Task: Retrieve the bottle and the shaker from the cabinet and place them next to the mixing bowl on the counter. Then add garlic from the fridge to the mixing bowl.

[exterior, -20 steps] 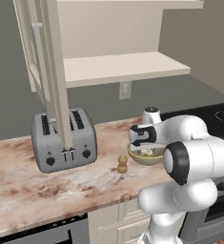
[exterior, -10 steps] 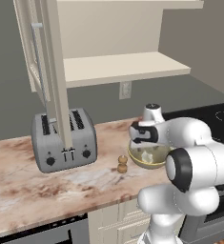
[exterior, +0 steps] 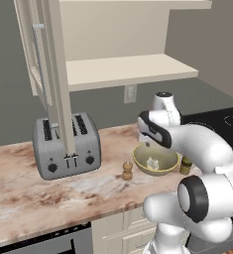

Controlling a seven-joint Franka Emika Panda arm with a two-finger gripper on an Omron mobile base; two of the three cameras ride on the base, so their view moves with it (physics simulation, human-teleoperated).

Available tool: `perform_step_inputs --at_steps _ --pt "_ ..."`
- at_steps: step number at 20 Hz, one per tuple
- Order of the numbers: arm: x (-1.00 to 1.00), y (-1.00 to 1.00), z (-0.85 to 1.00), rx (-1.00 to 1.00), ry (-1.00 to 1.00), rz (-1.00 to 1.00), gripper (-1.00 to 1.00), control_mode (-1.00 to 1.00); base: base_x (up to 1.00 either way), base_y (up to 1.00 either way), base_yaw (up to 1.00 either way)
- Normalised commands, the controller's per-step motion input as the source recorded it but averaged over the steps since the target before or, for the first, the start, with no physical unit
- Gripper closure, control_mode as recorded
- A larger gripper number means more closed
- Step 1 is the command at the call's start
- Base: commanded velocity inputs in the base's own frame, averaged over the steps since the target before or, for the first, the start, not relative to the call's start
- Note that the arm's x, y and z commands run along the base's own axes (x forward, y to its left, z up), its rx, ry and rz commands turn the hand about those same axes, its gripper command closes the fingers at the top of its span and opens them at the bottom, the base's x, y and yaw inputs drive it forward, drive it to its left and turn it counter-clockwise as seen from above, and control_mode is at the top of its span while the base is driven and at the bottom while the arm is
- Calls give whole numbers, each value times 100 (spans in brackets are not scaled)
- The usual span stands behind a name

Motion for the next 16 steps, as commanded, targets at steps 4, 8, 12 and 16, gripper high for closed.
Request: perform_step_inputs --at_steps 4,8,12,16 --pt "-52 0 86 0 0 0 -100 -100 0 0 0" --pt "-71 0 80 0 0 0 -100 -100 0 0 0" --pt "-82 0 78 1 0 0 -100 -100 0 0 0" --pt "-83 0 72 1 0 0 -100 -100 0 0 0"
